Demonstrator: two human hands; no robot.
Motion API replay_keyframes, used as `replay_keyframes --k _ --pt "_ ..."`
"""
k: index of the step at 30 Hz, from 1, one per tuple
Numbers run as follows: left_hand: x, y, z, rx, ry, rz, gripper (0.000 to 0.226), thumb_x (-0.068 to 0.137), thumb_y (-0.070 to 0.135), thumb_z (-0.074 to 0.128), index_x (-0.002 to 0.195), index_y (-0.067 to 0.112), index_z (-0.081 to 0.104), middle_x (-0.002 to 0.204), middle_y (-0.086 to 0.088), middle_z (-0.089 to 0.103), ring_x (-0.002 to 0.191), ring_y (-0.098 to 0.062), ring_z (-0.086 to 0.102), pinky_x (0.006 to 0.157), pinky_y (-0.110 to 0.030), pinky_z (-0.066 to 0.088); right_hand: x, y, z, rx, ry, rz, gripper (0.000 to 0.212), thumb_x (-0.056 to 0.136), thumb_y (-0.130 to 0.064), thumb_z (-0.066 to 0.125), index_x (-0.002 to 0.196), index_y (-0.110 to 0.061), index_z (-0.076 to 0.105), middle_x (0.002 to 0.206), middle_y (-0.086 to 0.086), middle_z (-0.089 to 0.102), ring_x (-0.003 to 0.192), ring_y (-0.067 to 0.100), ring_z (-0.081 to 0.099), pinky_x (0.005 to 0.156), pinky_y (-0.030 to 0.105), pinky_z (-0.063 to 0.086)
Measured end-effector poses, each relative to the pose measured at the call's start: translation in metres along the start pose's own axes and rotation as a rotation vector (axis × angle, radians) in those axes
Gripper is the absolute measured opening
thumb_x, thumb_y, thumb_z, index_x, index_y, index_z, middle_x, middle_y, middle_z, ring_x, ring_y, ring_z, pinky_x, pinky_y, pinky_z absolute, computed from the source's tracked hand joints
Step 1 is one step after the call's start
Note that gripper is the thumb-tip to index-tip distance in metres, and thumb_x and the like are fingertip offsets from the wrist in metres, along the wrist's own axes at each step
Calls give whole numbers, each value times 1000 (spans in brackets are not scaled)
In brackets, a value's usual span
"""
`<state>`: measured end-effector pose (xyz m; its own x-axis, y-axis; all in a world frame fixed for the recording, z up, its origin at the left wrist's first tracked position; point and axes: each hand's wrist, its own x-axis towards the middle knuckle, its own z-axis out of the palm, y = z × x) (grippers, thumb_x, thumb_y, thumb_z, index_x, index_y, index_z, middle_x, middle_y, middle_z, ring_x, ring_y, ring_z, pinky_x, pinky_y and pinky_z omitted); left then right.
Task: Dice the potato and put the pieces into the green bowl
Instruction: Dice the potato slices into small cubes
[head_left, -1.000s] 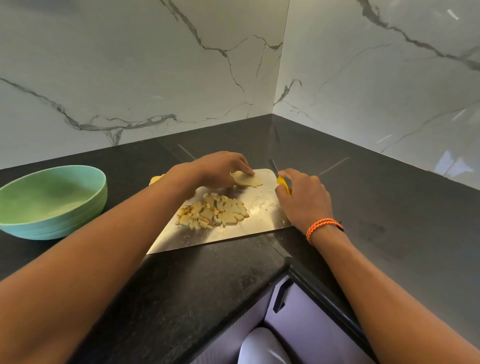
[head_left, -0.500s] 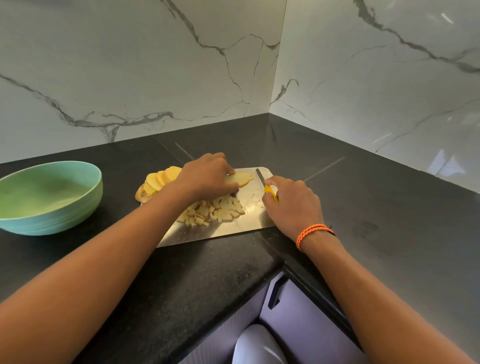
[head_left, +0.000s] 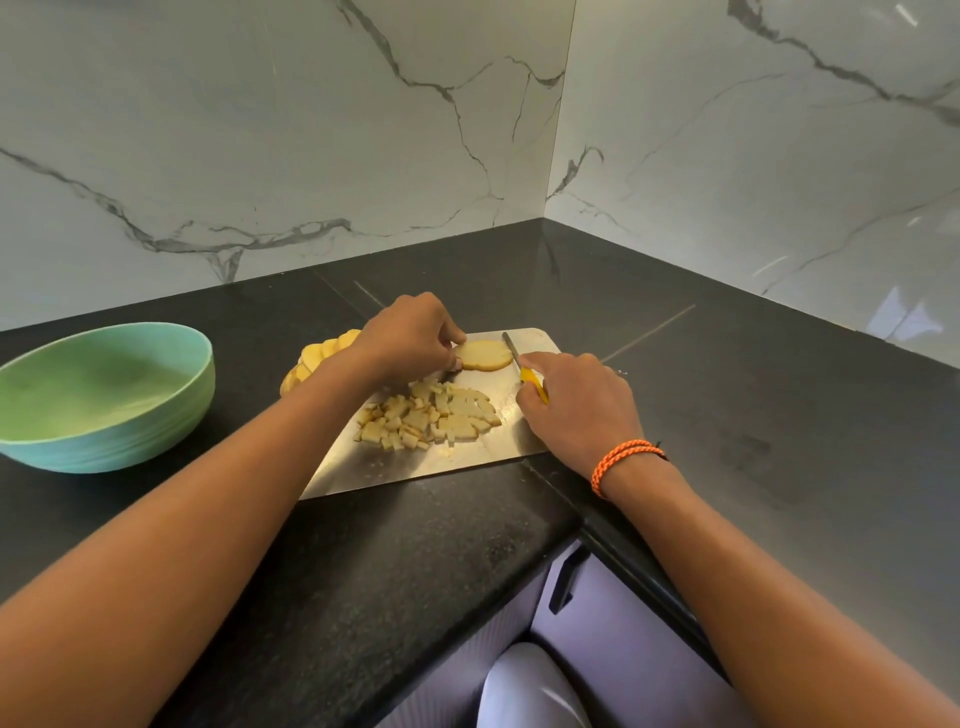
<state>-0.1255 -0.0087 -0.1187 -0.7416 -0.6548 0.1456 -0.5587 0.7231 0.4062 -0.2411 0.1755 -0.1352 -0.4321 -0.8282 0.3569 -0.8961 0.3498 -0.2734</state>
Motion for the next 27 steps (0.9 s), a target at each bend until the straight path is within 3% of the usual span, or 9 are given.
replay_keyframes --k 4,7,11,16,27 --pt "-1 -2 -1 -39 -4 -26 35 90 22 83 124 16 77 117 1 77 92 -12 67 86 -36 59 0 1 -1 -10 4 7 37 101 -34 47 133 -26 64 100 6 71 85 23 64 78 40 58" --pt "-4 1 0 -22 0 6 44 90 38 82 130 20 74 107 11 68 97 -16 64 85 -37 58 -1 2 -2 -24 51 6 38 105 -33 44 138 -25 60 99 7 71 86 26 62 71 36 46" --pt "-4 6 12 34 43 48 67 86 62 77 141 24 67 123 7 57 109 -14 57 94 -41 56 -4 -2 -4 -13 54 2 39 106 -30 42 143 -23 55 99 9 71 88 29 64 68 35 42" --pt "-5 14 27 117 142 64 59 94 58 70 139 21 68 128 4 61 115 -14 56 88 -33 50 -7 -10 -3 -57 2 -25 37 105 -27 40 137 -21 58 101 14 69 89 35 65 70 39 49" --pt "-5 16 27 96 182 37 51 93 57 72 132 24 73 126 9 64 113 -12 56 79 -31 43 -3 -16 -3 -95 -65 -32 27 102 -27 44 121 -18 61 100 11 67 87 33 63 65 36 40"
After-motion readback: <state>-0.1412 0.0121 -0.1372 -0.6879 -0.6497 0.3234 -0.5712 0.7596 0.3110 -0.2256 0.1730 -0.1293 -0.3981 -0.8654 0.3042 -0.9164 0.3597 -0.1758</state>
